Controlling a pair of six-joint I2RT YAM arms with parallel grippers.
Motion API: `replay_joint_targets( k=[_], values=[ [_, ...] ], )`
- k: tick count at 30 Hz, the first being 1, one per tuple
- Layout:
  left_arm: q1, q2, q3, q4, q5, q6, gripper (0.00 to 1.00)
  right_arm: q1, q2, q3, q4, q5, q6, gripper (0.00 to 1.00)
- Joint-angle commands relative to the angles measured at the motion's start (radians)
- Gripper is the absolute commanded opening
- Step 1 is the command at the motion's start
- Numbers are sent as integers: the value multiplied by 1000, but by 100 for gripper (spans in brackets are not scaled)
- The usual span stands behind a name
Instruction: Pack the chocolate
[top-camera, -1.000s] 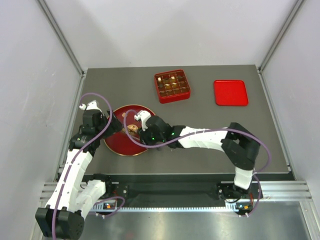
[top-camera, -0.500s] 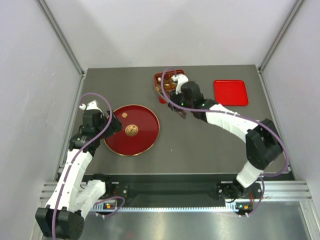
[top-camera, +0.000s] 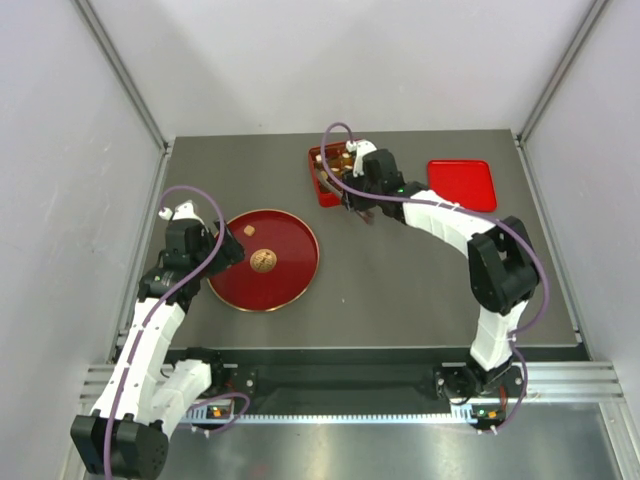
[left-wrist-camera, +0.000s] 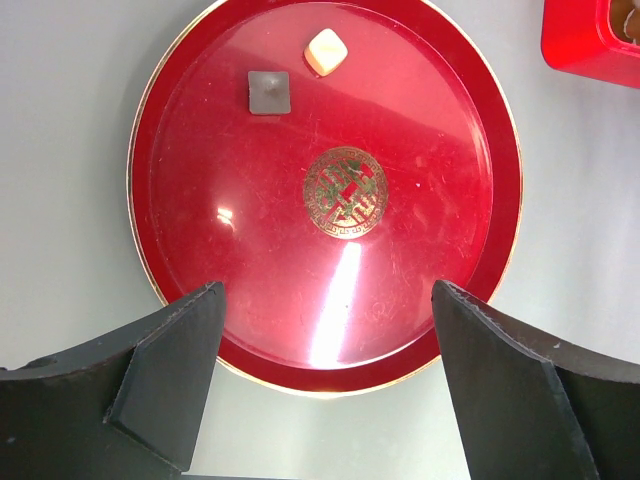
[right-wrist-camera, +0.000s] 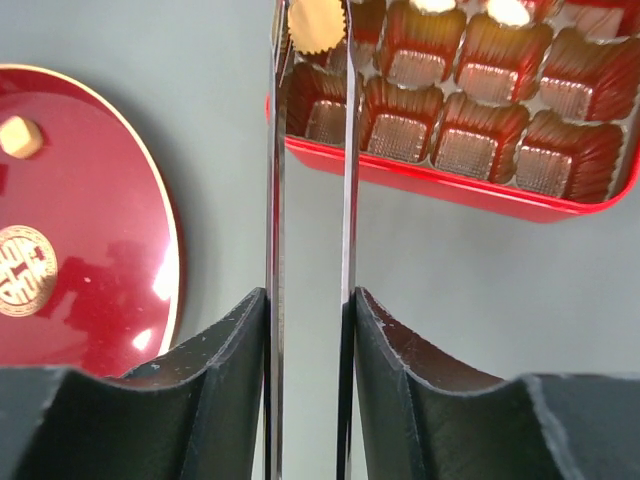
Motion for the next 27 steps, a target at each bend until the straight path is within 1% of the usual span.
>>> replay_joint_targets(
  k=[1, 9, 13, 19, 22, 27],
  values=[
    [-2, -7, 15, 10, -2, -3, 89, -16, 20, 71, 19, -13, -17, 38],
    [-2, -7, 15, 10, -4, -3, 89, -23, 28, 86, 19, -1, -25, 46],
    [-4, -10, 17, 11, -3, -3, 89, -26, 16, 95, 13, 2, -40, 46],
    [-4, -13, 15, 8, -7, -3, 89, -22, -47, 98, 4, -25, -57, 43],
    [-4, -16, 15, 8, -10, -4, 89, 12, -87, 79, 4, -22, -80, 43],
    [-4, -17, 15, 8, -8, -4, 89, 118, -115, 36, 5, -12, -100, 43]
  ],
)
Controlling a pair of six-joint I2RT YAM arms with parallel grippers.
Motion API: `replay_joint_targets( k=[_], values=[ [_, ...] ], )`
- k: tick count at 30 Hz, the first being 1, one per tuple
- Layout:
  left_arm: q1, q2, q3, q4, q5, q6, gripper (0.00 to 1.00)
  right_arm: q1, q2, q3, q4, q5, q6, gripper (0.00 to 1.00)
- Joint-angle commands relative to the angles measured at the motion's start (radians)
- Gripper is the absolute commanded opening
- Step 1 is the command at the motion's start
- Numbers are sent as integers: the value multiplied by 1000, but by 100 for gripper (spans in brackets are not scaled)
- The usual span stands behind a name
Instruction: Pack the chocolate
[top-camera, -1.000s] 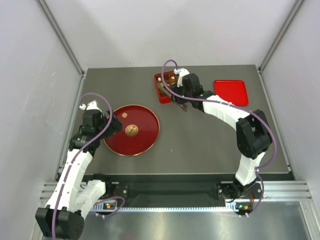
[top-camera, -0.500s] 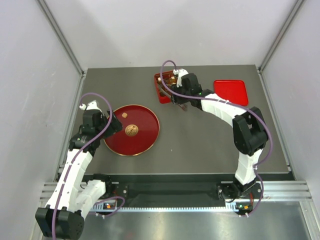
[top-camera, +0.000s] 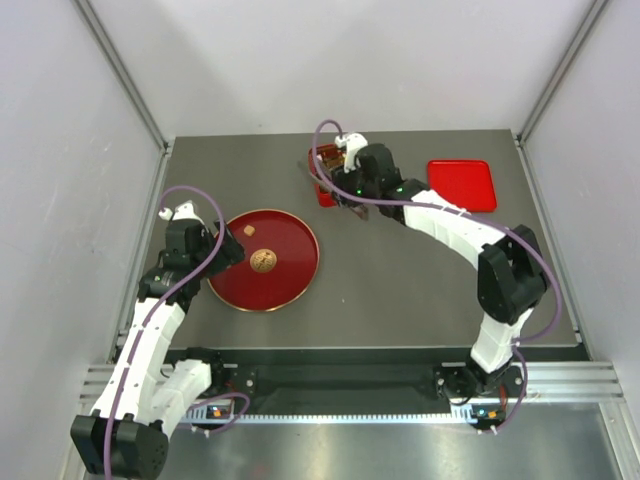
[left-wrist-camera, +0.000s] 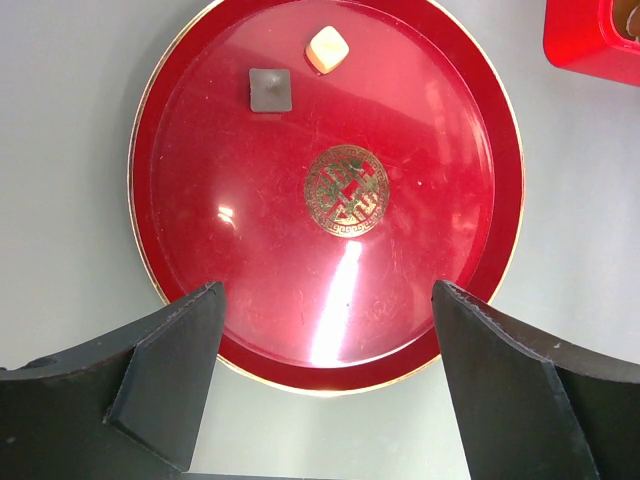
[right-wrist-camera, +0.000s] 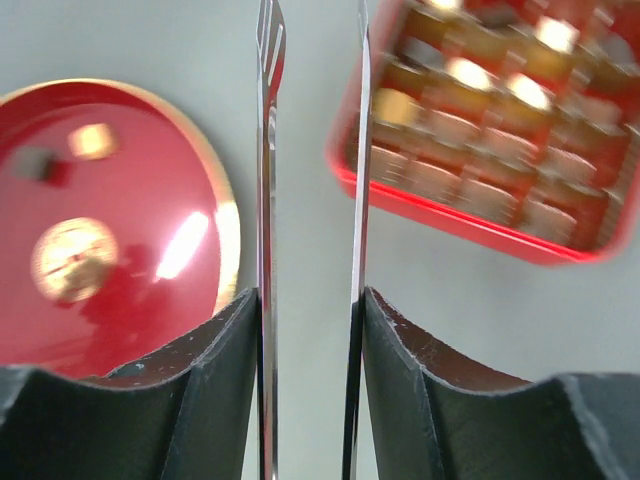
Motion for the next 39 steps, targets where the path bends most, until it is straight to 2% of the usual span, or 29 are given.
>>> replay_joint_targets(
  k=[1, 7, 16, 28, 39],
  values=[
    [-2, -19, 15, 12, -8, -4, 89, 96, -69, -16, 43, -6, -35, 43],
    [-2, -20, 15, 12, -6, -6, 89, 226, -33, -42, 86, 0, -26, 43],
    [-2, -19, 17, 15, -2, -4, 89, 312, 92, 24, 95, -12, 1, 42],
    [-2, -14, 15, 15, 3, -4, 89, 335, 240, 128, 63, -33, 11, 43],
    [-2, -17, 17, 15, 1, -4, 89, 334, 291, 178, 46, -40, 20, 43]
  ],
)
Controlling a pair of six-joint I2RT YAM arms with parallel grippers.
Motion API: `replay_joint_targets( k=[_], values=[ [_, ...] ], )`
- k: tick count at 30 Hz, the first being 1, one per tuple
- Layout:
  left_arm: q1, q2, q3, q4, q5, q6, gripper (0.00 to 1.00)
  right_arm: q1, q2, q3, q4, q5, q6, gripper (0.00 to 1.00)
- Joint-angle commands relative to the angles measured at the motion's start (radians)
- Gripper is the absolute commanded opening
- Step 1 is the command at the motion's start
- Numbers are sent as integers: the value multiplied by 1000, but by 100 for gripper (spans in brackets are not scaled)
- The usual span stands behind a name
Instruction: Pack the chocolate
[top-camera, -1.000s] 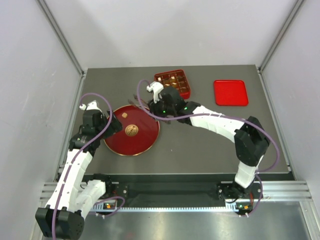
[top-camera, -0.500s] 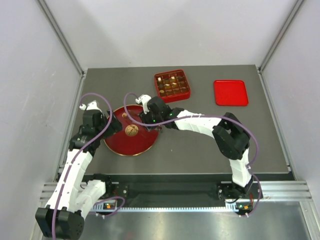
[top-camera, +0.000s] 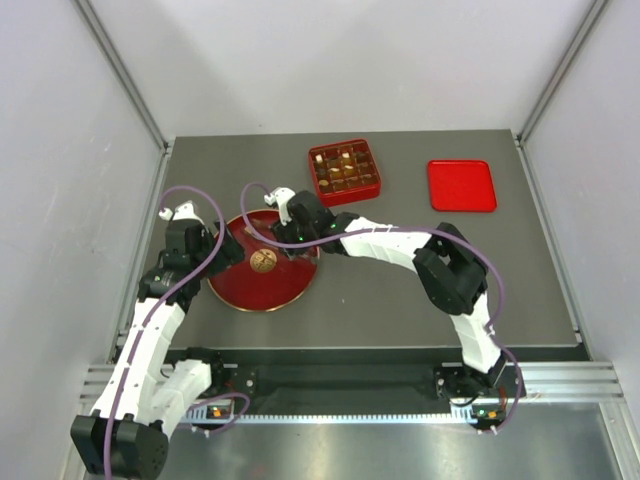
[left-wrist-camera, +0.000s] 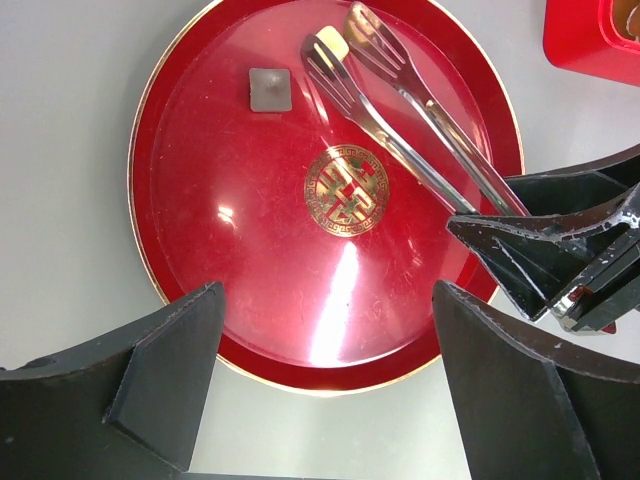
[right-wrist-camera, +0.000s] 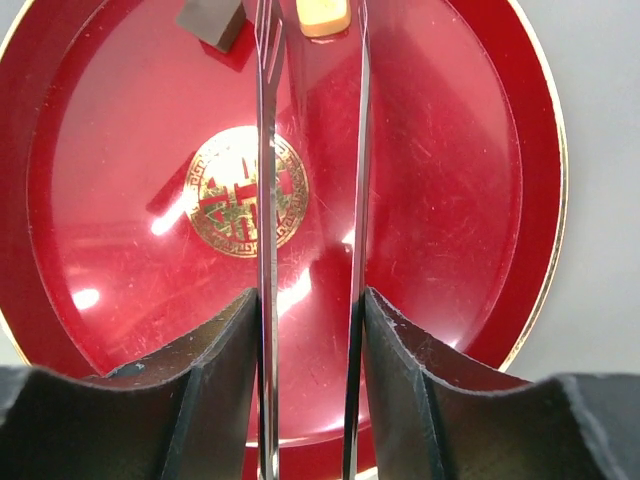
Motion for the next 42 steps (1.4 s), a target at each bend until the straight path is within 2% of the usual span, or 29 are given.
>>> replay_joint_targets(
  k=[1, 9, 20, 32, 36, 42],
  values=[
    [-2, -16, 17, 16, 1, -4, 89, 15, 14, 58, 28, -18, 11, 43],
    [-4, -19, 15, 14, -1, -4, 89, 15, -12, 35, 30, -28, 8, 36],
    [-2, -20, 15, 14, -4, -4, 89, -16, -211, -79, 59, -60, 43, 34],
    [-4, -22, 15, 14, -4, -5, 89, -175, -366, -192, 62, -81, 8, 35],
    [-2, -23, 13, 16, -2, -7, 89, -139, -346, -188, 50, -127, 8, 37],
    [-2, -20, 15, 11, -13, -5, 89, -34, -248, -146, 50, -101, -12, 39]
  ],
)
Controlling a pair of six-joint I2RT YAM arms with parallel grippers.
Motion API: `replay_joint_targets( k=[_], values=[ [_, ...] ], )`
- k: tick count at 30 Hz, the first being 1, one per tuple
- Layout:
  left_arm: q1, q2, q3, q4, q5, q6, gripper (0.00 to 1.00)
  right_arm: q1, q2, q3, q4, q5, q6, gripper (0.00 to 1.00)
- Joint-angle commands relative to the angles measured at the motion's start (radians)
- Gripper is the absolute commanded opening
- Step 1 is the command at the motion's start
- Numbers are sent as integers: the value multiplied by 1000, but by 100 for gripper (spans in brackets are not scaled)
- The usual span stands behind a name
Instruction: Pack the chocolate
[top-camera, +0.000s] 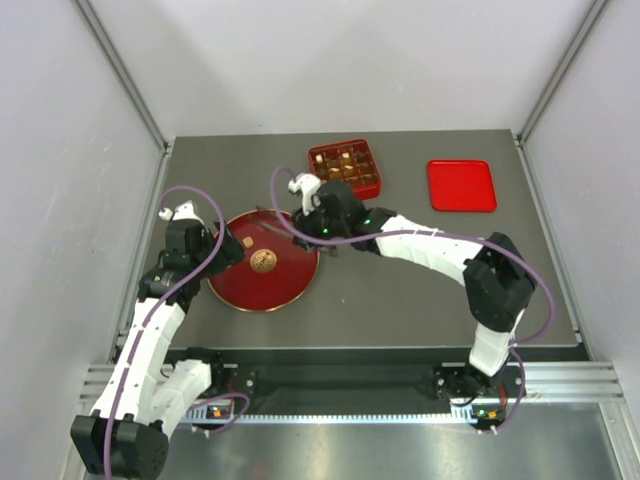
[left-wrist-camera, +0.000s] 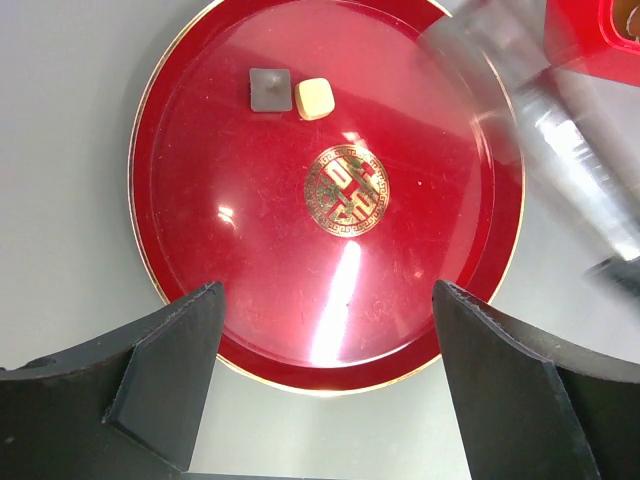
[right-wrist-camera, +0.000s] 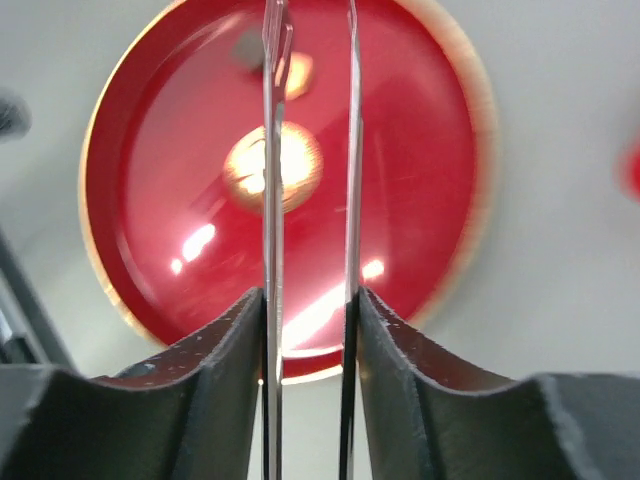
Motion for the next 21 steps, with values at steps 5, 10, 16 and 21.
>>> replay_joint_targets(
  k=[5, 10, 16, 21],
  values=[
    [-2, -20, 15, 10, -12, -7, 89, 97, 115, 87, 26, 23, -40, 44],
    [-2, -18, 15, 11, -11, -7, 89, 111, 181, 109, 6, 45, -54, 45],
    [-2, -15, 17, 13, -8, -5, 89, 117, 232, 135, 5, 48, -52, 46],
    [-2, -14, 17, 13, -8, -5, 89, 118, 263, 175, -1, 52, -49, 46]
  ],
)
